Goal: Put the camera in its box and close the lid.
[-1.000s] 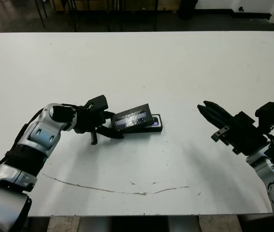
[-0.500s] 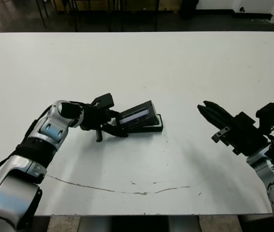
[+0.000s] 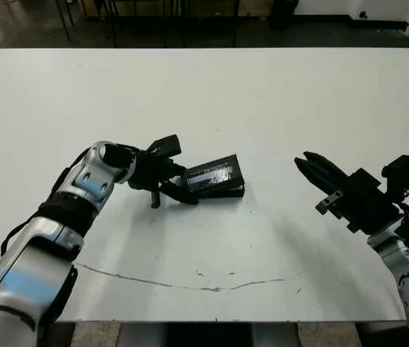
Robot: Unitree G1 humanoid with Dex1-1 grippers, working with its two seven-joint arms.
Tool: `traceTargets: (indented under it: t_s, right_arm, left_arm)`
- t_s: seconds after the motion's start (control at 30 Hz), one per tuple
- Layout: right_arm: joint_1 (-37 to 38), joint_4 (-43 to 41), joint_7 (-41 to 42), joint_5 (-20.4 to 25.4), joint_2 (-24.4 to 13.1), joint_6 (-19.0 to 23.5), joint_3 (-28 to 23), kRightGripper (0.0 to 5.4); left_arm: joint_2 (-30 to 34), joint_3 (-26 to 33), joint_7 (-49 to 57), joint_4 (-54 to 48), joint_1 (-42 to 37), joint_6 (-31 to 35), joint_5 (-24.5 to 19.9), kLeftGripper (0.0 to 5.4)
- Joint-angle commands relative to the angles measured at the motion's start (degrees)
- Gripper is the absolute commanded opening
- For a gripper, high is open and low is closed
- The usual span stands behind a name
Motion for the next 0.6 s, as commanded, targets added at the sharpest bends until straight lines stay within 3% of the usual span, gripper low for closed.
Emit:
traceTargets:
  t_s: [0.03,0.43,0.6]
  right_arm:
    - [0.85,0.5,0.12,0.08,0.04,0.33,-0.14,0.0]
    - [0.99,1.03,0.28,0.51,0.58,-0.48,-0.21,0.0]
    - [0.96,1.38,0.4,0.49,0.67,-0.81,-0.27,0.0]
  left_arm:
    - [-1.81,-0.41,-0.84,2.03,-1.21,1.36,0.27,0.76]
    - [-5.64,-1.38,-1.21,2.42,-3.9,5.4,1.57,0.76]
    - [-6.65,-2.0,-1.06,2.46,-3.46,2.91,1.95,0.76]
